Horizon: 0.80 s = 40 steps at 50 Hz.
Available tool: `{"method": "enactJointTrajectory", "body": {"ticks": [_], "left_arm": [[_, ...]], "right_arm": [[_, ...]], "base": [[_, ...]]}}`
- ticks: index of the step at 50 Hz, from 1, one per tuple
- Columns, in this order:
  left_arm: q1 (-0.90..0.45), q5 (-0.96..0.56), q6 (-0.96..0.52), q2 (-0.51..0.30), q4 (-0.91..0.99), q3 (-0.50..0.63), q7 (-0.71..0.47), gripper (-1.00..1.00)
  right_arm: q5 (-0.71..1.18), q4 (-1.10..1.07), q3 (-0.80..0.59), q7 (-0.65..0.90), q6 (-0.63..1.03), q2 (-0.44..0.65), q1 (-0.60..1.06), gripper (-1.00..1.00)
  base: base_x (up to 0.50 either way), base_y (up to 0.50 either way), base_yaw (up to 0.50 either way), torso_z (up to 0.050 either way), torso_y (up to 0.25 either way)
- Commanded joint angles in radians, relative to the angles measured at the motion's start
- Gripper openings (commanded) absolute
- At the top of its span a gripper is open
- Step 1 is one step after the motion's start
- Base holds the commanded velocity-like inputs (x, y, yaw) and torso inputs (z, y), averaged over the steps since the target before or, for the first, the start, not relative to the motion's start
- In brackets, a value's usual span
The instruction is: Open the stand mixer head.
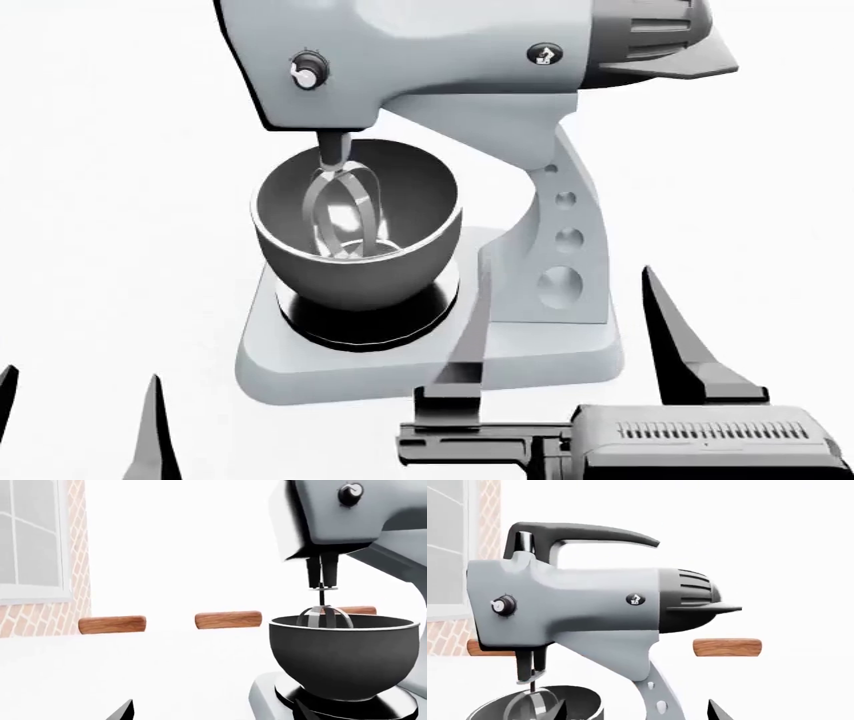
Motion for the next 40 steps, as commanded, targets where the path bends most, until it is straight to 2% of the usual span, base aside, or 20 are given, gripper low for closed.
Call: {"method": "enactJointTrajectory", "body": {"ticks": [1, 10, 18, 19, 25, 32, 39, 40], "left_arm": [[0.0, -0.02, -0.003, 0.0, 0.001, -0.001, -0.003, 1.0], [-0.001, -0.027, -0.003, -0.002, 0.001, -0.001, -0.007, 1.0], [-0.002, -0.025, -0.001, -0.004, -0.001, 0.002, -0.011, 1.0], [-0.003, -0.025, -0.001, -0.005, 0.0, 0.004, -0.009, 1.0], [-0.003, -0.028, -0.002, -0.007, -0.001, 0.005, -0.011, 1.0], [-0.004, -0.04, -0.003, -0.008, -0.002, 0.005, -0.012, 1.0], [-0.002, -0.065, -0.003, -0.007, 0.002, 0.004, -0.008, 1.0], [-0.002, -0.072, -0.004, -0.007, 0.003, 0.003, -0.007, 1.0]], "right_arm": [[0.055, -0.144, 0.018, 0.034, 0.181, 0.014, 0.1, 1.0], [0.06, -0.19, 0.004, 0.046, 0.231, 0.029, 0.122, 1.0], [0.052, -0.15, 0.005, 0.048, 0.2, 0.028, 0.114, 1.0], [0.046, -0.152, -0.008, 0.045, 0.201, 0.034, 0.112, -1.0], [0.068, -0.158, 0.008, 0.044, 0.203, 0.029, 0.127, -1.0], [0.135, -0.234, 0.038, 0.077, 0.374, 0.019, 0.28, -1.0], [0.128, -0.138, 0.0, 0.106, 0.491, -0.005, 0.471, -1.0], [0.146, -0.108, 0.027, 0.1, 0.485, -0.027, 0.494, -1.0]], "base": [[0.0, 0.0, 0.0, 0.0, 0.0], [0.0, 0.0, 0.0, 0.0, 0.0], [0.0, 0.0, 0.0, 0.0, 0.0], [0.0, 0.0, 0.0, 0.0, 0.0], [0.0, 0.0, 0.0, 0.0, 0.0], [0.0, 0.0, 0.0, 0.0, 0.0], [0.0, 0.0, 0.0, 0.0, 0.0], [0.0, 0.0, 0.0, 0.0, 0.0]]}}
